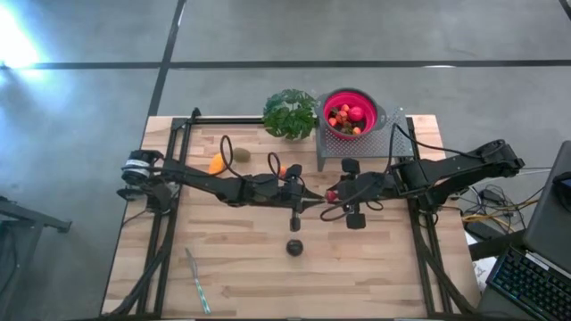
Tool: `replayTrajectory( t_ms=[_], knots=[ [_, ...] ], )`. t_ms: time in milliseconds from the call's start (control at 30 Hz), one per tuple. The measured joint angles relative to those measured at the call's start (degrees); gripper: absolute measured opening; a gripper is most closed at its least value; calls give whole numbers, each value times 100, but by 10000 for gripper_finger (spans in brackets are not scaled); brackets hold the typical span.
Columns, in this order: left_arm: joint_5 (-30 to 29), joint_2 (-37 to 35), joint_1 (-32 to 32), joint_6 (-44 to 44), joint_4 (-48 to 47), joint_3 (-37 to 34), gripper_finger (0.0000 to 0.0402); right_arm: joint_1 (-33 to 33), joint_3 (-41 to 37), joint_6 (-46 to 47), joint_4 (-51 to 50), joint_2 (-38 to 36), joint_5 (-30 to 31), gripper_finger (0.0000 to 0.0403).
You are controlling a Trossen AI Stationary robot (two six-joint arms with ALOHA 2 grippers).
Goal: Pick & Place Fruit
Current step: Put the strawberry into the red strainer bowl on the shelf
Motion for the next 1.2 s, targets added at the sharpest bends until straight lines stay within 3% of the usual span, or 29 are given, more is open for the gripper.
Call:
replayTrajectory(
  t_ms=[267,433,700,1033,1200],
  knots=[
    [9,3,-1,-34,-103,0,206,-87,506,172,-744,0,15,143],
    [7,2,-1,-38,-95,0,265,-620,1255,103,-1583,0,38,140],
    [1,2,-1,-203,-76,0,273,-2329,2195,-123,-2285,4,-12,142],
    [-7,2,-7,-304,-112,0,273,-4734,2630,-655,-2347,632,-1166,139],
    [-11,2,-5,-425,-175,0,273,-5505,2758,-688,-2641,1177,-1249,144]
  ],
)
